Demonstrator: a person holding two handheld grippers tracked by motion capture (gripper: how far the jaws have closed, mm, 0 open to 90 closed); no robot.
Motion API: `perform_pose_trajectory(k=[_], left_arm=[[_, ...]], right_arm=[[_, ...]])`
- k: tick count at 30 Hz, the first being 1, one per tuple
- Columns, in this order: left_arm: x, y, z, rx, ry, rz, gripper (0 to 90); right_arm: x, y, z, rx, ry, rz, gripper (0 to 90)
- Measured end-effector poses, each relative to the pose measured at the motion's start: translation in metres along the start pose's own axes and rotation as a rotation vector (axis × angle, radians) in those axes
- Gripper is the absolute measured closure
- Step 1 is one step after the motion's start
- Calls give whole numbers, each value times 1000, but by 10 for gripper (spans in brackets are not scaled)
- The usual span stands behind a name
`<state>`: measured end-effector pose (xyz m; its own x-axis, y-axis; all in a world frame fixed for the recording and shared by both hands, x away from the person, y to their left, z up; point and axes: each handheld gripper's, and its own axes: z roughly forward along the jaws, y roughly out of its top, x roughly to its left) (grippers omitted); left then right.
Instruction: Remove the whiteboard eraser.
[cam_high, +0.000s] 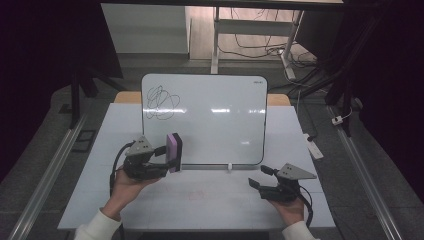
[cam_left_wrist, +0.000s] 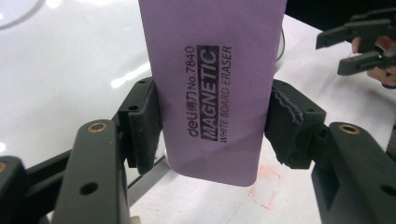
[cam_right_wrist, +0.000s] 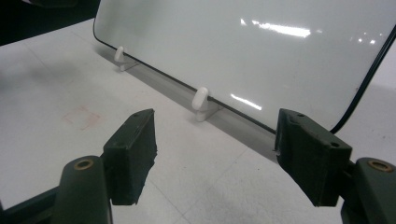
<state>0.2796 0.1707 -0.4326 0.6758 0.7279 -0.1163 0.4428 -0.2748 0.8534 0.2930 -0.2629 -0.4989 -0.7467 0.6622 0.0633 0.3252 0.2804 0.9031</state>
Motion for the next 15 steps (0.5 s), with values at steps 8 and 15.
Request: perform_pose_trajectory(k=[8, 15], left_arm=[[11, 3, -11, -24, 56, -31, 399], [20, 2, -14, -32, 80, -60, 398]], right_arm=[[0, 0, -1, 1, -10, -5, 289], [0, -1, 1, 11, -5, -8, 290]])
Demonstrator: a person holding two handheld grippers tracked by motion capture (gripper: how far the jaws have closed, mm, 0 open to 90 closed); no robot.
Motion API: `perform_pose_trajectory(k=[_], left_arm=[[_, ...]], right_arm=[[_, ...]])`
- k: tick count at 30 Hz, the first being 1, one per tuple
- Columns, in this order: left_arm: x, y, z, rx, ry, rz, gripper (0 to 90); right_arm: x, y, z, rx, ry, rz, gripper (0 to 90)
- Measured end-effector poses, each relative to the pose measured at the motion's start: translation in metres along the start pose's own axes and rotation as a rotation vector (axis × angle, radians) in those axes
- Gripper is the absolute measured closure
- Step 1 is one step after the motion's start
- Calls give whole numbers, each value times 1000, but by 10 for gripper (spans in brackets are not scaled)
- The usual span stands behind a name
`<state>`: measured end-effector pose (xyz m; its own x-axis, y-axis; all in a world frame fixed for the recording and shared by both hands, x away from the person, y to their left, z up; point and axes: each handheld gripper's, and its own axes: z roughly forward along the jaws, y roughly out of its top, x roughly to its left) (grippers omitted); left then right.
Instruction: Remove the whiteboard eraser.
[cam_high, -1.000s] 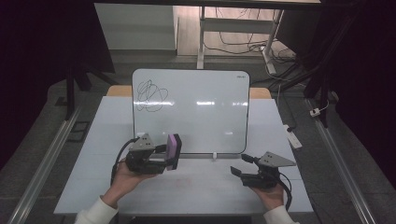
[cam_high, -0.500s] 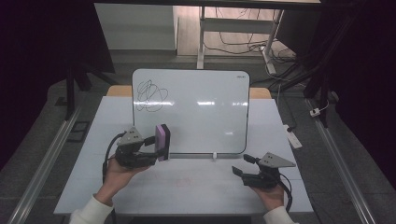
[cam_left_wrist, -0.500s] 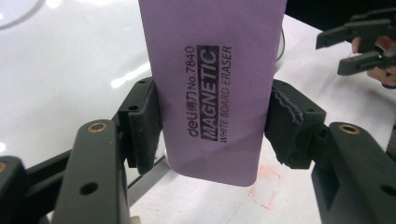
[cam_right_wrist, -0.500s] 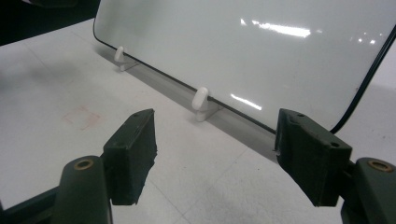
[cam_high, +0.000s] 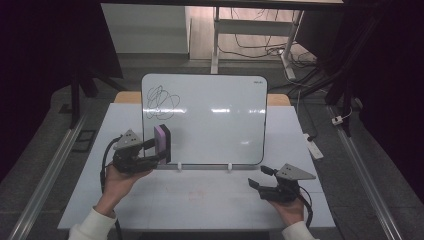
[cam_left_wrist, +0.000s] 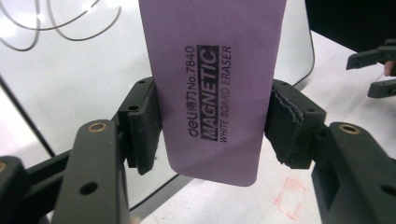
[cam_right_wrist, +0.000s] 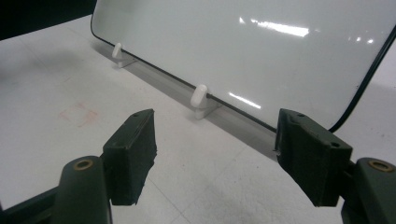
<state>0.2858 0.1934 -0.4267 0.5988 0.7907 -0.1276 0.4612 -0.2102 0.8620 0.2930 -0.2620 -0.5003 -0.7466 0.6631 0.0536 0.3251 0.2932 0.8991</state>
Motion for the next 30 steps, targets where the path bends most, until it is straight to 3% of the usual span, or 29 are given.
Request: perform_pose_trajectory(k=[9, 16, 30], left_arm=[[19, 6, 0, 4, 15, -17, 398], [33, 13, -4, -7, 64, -32, 399], [65, 66, 8, 27, 210, -40, 399]], right_arm=[[-3, 2, 5, -3, -1, 11, 293], [-7, 7, 15, -8, 1, 33, 294], [-8, 3, 6, -11, -1, 21, 295]])
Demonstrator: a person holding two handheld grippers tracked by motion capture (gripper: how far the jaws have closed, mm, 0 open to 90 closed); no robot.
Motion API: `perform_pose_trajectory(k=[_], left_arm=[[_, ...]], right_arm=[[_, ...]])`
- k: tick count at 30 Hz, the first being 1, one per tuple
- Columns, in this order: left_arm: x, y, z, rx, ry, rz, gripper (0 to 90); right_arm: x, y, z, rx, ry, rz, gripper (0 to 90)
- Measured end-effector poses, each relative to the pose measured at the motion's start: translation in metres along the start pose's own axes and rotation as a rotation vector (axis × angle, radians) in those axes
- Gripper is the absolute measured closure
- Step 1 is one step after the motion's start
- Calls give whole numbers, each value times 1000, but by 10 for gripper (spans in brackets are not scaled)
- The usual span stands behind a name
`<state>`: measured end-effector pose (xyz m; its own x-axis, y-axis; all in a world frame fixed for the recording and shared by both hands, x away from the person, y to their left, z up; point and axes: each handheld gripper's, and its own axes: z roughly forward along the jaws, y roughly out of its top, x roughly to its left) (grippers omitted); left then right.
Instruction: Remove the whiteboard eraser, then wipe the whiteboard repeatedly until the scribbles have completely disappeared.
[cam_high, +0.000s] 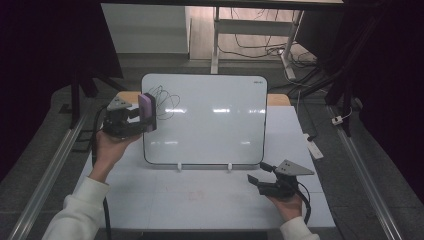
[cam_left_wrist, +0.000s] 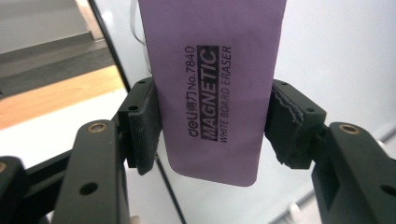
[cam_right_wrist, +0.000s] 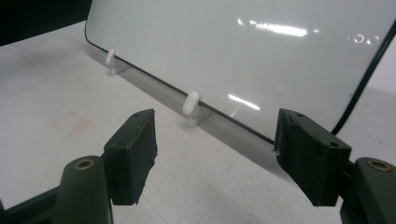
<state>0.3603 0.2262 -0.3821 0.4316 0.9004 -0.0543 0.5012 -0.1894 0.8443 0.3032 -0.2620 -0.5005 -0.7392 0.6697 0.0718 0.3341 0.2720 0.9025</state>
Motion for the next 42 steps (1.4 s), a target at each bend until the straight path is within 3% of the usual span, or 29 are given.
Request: perform_pose_trajectory(k=[15, 24, 31, 35, 42], left_arm=[[13, 23, 13, 11, 48, -9, 398], [18, 36, 23, 26, 47, -16, 398], [16, 40, 31, 34, 53, -5, 399], [13, 41, 34, 28, 34, -16, 400], [-8, 41, 46, 32, 4, 23, 402]], right_arm=[[2, -2, -3, 5, 0, 0, 295], [3, -3, -3, 8, 4, 3, 294], [3, -4, -3, 9, 3, 3, 293], [3, -4, -3, 10, 5, 4, 293], [5, -5, -1, 14, 12, 2, 293]])
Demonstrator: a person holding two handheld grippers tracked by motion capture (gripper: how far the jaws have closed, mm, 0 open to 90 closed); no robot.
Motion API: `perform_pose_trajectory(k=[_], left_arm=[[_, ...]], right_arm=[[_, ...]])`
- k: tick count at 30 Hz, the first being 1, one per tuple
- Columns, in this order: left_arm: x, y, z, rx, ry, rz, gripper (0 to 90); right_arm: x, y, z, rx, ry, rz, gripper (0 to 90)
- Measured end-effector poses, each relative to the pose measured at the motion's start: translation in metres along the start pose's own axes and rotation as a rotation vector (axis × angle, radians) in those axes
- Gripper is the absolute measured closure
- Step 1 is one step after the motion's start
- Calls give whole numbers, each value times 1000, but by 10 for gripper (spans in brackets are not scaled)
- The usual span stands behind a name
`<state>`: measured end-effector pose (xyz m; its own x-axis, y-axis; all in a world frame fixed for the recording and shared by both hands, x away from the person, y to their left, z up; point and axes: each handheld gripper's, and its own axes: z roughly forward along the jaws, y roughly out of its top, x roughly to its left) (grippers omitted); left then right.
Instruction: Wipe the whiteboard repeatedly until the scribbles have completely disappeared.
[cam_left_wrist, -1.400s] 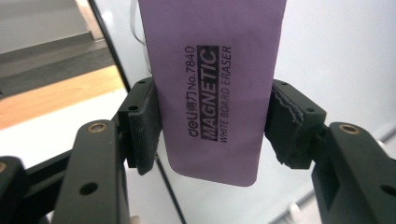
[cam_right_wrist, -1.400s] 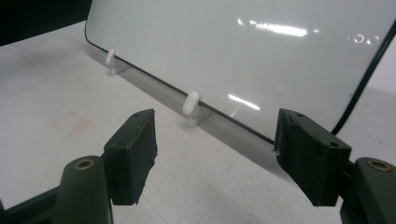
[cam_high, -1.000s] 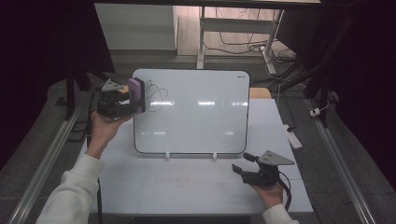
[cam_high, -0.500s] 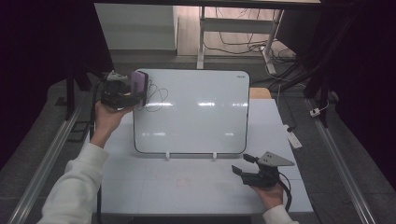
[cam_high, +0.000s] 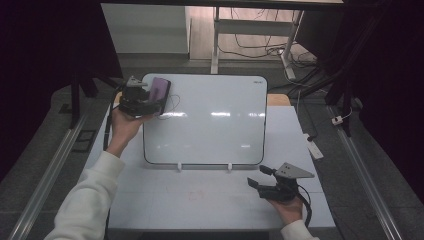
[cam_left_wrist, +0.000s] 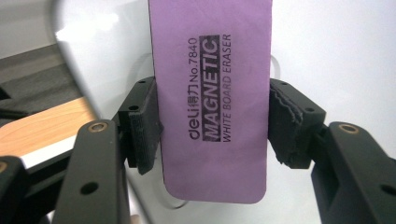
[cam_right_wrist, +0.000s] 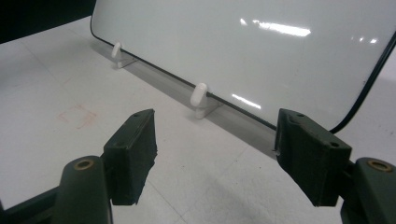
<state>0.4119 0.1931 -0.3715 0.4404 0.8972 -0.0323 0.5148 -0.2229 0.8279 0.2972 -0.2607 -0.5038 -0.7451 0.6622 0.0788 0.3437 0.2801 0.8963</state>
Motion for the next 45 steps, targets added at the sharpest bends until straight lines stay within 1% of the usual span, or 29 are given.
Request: perform_pose_trajectory(k=[2, 4, 5, 7, 9, 11, 17, 19, 20, 22, 26, 30, 31, 34, 36, 37, 38, 39, 40, 42, 44, 45], left_arm=[[-8, 0, 3, 14, -11, 28, 402], [-15, 0, 6, 22, -11, 54, 402], [-17, 1, 7, 25, -8, 67, 402], [-16, 1, 6, 26, -16, 71, 402], [-11, 1, 4, 23, -31, 55, 401], [-5, 1, 0, 14, -6, 44, 402], [20, 6, -13, -21, 62, -15, 401], [25, 9, -15, -31, 76, -26, 402], [26, 10, -15, -34, 75, -29, 402], [26, 11, -13, -30, 78, -24, 402], [16, 13, -7, -30, 71, -4, 402], [-5, 16, 4, -22, 38, 31, 402], [-11, 17, 7, -16, 26, 44, 402], [-32, 16, 19, 7, -32, 85, 402], [-47, 15, 23, 25, -24, 144, 402], [-50, 14, 24, 29, -18, 162, 402], [-51, 13, 23, 30, -20, 166, 402], [-48, 12, 22, 29, -31, 158, 402], [-44, 12, 20, 31, -31, 148, 402], [-34, 10, 16, 24, -2, 137, 402], [-22, 10, 9, 10, 28, 108, 402], [-15, 11, 5, 1, 52, 96, 402]], right_arm=[[1, 0, 0, 2, 1, -3, 293], [0, 0, 0, 2, 0, -2, 292], [0, 0, 0, 1, -1, -1, 292], [-1, 0, 0, -1, 0, 2, 293], [-1, 0, -1, -2, -4, 1, 292], [-2, 0, -2, -5, -7, 2, 293], [-5, -1, -5, -8, -23, 10, 293], [-5, -1, -5, -11, -23, 12, 293], [-5, -1, -5, -12, -23, 11, 293], [-5, -1, -5, -13, -20, 9, 293], [-5, -1, -4, -8, -16, 8, 293], [-5, -1, -4, -7, -7, 7, 292], [-5, -1, -4, -7, -9, 6, 292], [-4, -1, -3, -6, -5, 5, 292], [-4, -2, -2, -3, -4, 5, 292], [-4, -2, -2, -2, -3, 5, 291], [-4, -2, -2, -2, -3, 6, 292], [-3, -2, -2, -2, -3, 5, 291], [-3, -2, -2, -2, -4, 4, 291], [-3, -2, -3, -3, -5, 3, 291], [-3, -1, -4, -6, -7, 6, 291], [-3, -1, -4, -7, -8, 6, 291]])
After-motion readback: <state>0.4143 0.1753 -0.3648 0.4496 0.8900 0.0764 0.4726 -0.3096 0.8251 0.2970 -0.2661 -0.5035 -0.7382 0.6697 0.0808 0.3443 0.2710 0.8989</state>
